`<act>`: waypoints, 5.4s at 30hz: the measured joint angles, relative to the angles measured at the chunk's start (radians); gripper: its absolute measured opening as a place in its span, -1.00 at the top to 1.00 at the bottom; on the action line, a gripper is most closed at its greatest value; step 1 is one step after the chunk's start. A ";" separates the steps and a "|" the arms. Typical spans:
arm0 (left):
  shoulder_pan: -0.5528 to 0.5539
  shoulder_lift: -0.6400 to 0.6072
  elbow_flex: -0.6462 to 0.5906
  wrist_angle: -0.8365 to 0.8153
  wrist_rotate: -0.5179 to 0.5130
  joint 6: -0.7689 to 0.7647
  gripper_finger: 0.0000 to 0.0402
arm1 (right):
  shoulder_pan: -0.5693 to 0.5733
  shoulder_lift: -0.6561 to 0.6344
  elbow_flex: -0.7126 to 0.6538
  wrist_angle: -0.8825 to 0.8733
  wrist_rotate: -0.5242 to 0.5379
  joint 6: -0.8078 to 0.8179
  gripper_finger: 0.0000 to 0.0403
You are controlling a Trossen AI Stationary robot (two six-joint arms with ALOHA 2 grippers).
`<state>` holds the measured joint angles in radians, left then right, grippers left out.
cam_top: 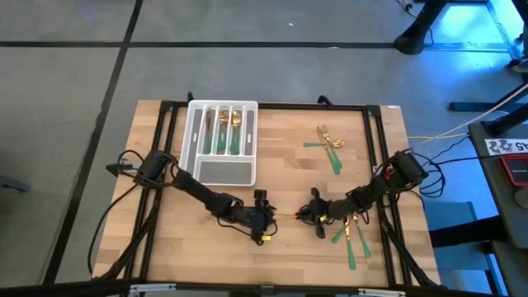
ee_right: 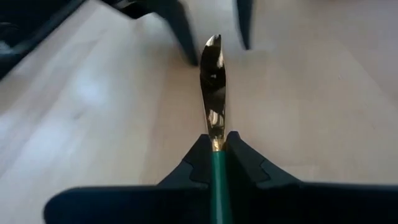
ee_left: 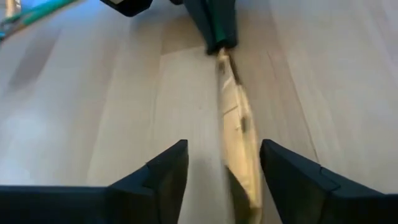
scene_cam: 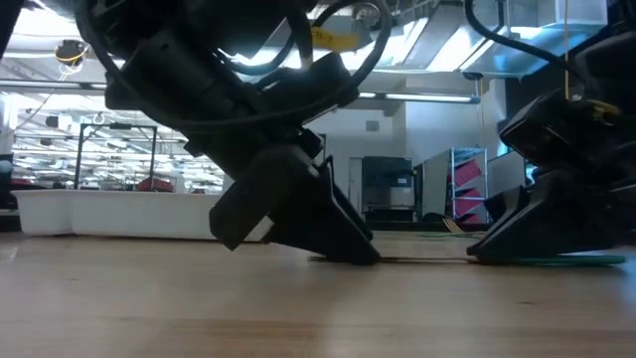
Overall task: Sort silverware
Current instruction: Put the green knife into the white cutlery tray
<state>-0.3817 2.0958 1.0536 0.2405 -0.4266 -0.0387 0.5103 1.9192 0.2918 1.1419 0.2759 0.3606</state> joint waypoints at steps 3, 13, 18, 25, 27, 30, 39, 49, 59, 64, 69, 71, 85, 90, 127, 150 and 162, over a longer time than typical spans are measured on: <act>0.006 0.001 0.000 -0.009 0.029 -0.016 0.16 | 0.000 0.001 0.000 0.014 -0.023 0.003 0.89; -0.013 0.004 -0.004 0.023 0.042 -0.042 0.47 | 0.000 0.000 0.022 0.021 -0.056 0.014 0.89; -0.028 0.005 -0.005 0.058 0.045 -0.037 0.63 | 0.002 -0.004 0.065 0.037 -0.131 0.005 0.91; -0.036 0.005 -0.004 0.062 0.051 -0.079 0.85 | 0.001 -0.004 0.104 0.015 -0.161 -0.029 0.96; -0.037 0.005 -0.004 0.061 0.052 -0.097 0.92 | 0.001 -0.004 0.107 -0.002 -0.158 -0.030 0.94; -0.039 0.005 -0.004 0.060 0.052 -0.115 0.98 | 0.001 -0.004 0.109 -0.022 -0.134 -0.031 0.93; -0.056 0.006 -0.004 0.060 0.041 -0.087 0.99 | 0.000 -0.043 0.108 -0.031 -0.107 -0.165 0.68; -0.057 0.006 -0.004 0.062 0.043 -0.096 0.99 | 0.000 -0.091 0.192 -0.446 -0.006 -0.150 0.20; -0.091 -0.083 -0.009 -0.039 0.008 -0.090 0.99 | 0.046 -0.091 0.274 -0.693 0.010 -0.043 0.79; -0.107 -0.167 -0.009 -0.133 -0.063 -0.085 0.97 | 0.059 -0.083 0.267 -0.564 0.095 -0.071 0.91; -0.106 -0.294 -0.007 -0.182 -0.088 -0.127 0.79 | 0.034 -0.074 0.258 -0.454 0.156 -0.131 0.94; -0.110 -0.365 -0.004 -0.243 -0.091 -0.137 0.66 | 0.008 -0.078 0.261 -0.390 0.187 -0.132 0.94; -0.263 -0.661 -0.180 -0.394 -0.558 -0.398 0.39 | -0.081 -0.095 0.120 0.431 0.266 -0.386 0.94; -0.242 -0.508 -0.362 0.294 -0.559 -0.203 0.41 | -0.079 -0.120 0.217 0.427 0.110 -0.491 0.94; -0.039 -0.174 -0.208 1.200 0.184 0.462 0.94 | -0.076 -0.120 0.301 0.344 -0.076 -0.552 0.87; -0.081 -0.600 0.062 -0.418 -0.522 -0.285 1.00 | -0.070 -0.410 0.282 -0.645 0.376 -0.288 0.03; 0.686 -0.784 0.031 -1.136 -0.121 -0.583 1.00 | 0.041 -0.403 0.282 -0.698 0.458 -0.231 0.02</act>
<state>0.3047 1.3117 1.0843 -0.8957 -0.5478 -0.6221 0.5516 1.5158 0.5739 0.4434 0.7343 0.1300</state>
